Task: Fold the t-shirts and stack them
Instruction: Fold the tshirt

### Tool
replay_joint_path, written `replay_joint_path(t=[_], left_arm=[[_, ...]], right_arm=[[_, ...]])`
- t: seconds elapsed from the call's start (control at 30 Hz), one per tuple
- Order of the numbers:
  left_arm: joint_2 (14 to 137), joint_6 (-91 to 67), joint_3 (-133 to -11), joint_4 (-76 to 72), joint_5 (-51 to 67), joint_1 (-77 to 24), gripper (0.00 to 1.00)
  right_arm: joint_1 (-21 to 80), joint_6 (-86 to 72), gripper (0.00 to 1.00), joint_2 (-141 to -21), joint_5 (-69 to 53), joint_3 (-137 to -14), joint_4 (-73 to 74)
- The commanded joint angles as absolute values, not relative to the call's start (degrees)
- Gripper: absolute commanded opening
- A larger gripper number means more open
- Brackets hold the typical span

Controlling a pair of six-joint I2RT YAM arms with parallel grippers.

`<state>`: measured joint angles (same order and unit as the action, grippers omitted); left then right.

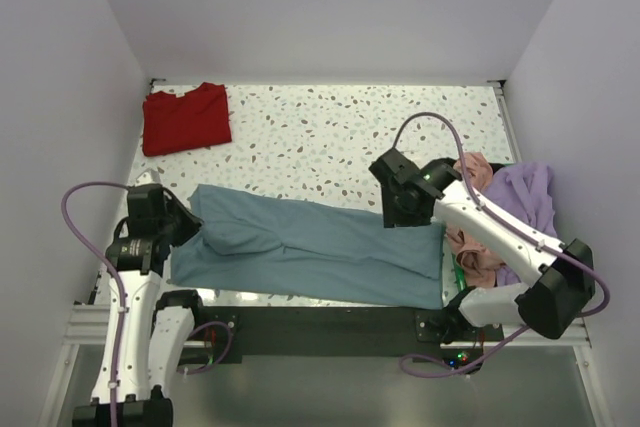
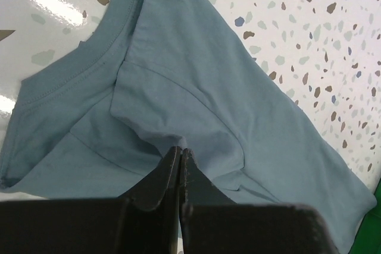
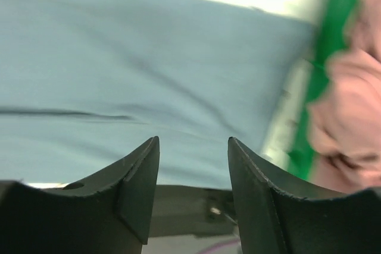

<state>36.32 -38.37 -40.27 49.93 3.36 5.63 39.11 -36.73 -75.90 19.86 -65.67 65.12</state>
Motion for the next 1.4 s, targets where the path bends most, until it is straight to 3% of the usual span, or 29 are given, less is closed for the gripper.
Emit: replay_joint_path(t=[0.0, 0.23, 0.5, 0.83, 1.37], left_arm=[[39.89, -36.04, -39.11, 42.72, 4.92, 6.15, 0.00], [49.64, -34.28, -38.85, 32.71, 2.29, 6.06, 0.00], [60.19, -32.26, -38.32, 24.00, 1.58, 6.85, 0.00], [71.89, -30.68, -41.04, 17.93, 3.25, 7.82, 0.00], [74.88, -28.56, -40.96, 17.05, 6.94, 10.90, 0.00]], right_arm=[[45.16, -39.11, 0.52, -77.95, 16.27, -69.34, 54.08], [62.20, -38.15, 0.44, -90.43, 13.45, -79.70, 39.65], [71.09, -34.55, 0.39, -104.74, 6.85, -88.32, 26.37], [73.65, -31.56, 0.33, -116.35, 8.35, -94.47, 18.72], [73.92, -29.27, 0.35, -127.26, 13.27, -101.51, 18.46]])
